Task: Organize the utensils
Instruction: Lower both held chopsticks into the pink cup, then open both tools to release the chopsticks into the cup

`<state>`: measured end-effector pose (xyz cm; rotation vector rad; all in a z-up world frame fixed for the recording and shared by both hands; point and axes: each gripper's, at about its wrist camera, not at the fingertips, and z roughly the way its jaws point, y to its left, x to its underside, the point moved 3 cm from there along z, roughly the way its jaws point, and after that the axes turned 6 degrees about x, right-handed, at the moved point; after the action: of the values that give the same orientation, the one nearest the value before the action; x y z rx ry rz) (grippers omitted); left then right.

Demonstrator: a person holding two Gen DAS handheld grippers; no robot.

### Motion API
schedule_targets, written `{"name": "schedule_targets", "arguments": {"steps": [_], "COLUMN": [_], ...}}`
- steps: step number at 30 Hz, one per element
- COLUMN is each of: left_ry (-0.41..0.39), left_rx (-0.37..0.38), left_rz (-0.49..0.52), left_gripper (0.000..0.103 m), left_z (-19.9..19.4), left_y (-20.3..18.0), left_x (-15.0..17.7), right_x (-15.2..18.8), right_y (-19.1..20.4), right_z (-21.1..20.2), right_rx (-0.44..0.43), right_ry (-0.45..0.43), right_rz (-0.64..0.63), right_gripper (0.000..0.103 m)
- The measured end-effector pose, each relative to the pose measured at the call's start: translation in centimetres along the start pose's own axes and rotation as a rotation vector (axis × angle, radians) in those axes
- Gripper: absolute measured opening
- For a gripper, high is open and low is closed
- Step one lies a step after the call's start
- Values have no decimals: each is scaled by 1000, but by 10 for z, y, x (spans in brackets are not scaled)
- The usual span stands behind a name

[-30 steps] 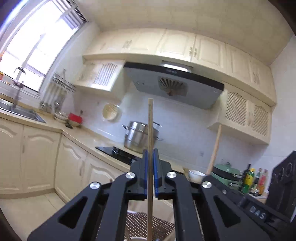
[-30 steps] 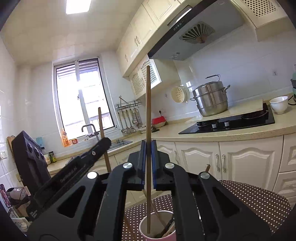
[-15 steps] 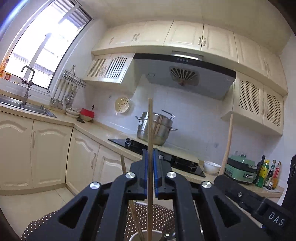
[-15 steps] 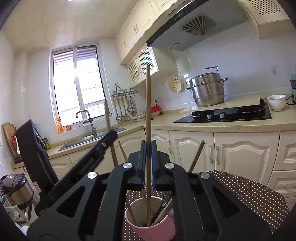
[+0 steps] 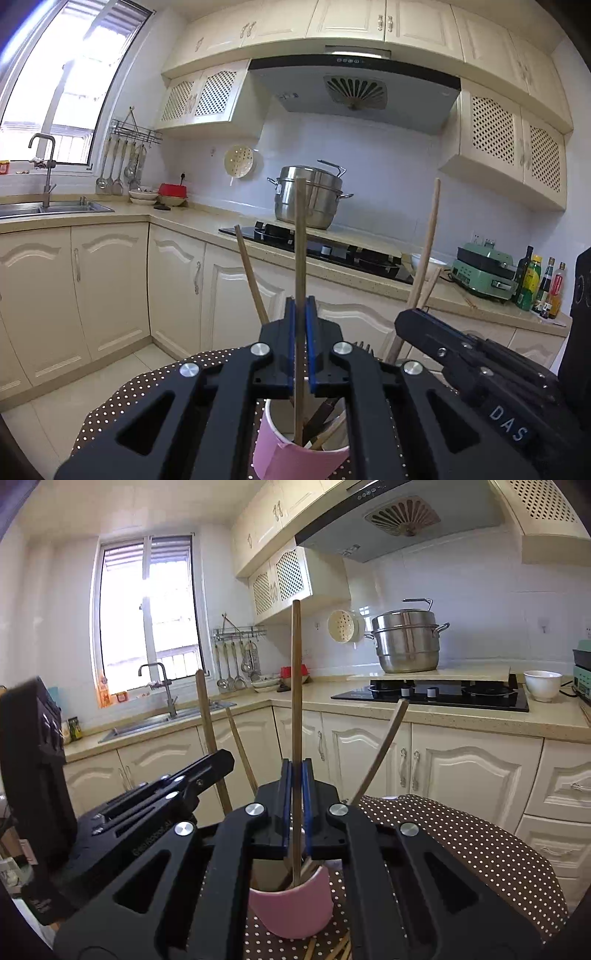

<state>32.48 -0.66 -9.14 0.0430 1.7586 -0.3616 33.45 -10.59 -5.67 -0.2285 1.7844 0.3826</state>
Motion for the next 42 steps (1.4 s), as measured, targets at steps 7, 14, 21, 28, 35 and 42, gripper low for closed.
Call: {"name": "schedule_targets", "arguments": {"steps": [7,14,21,28,35,42], "left_ry": [62,53,64,105,141,168], "left_rx": [5,-22,-64,-116,-152,-160], "left_rz": [-8,-17,-19,-15,-25,-90], "left_gripper": [6,58,67,69,69,69], "left_z": [-2,-18,-33,-43,-56,-72], "left_y": [2,2,5,12,18,30], "left_x": [6,3,1,3,7,8], "right_x": [10,16,20,21,20,14], "right_y": [-1,-7,-5,-4,3,14], "right_z": [-1,-1,-3,-8,-16,-32], "right_rx": [23,40,57,76,84,82], "right_ry": [36,63,85,98,106,85], "right_rz": [-5,18,19,37,29,11], "right_gripper": [6,6,6,6,14,51]}}
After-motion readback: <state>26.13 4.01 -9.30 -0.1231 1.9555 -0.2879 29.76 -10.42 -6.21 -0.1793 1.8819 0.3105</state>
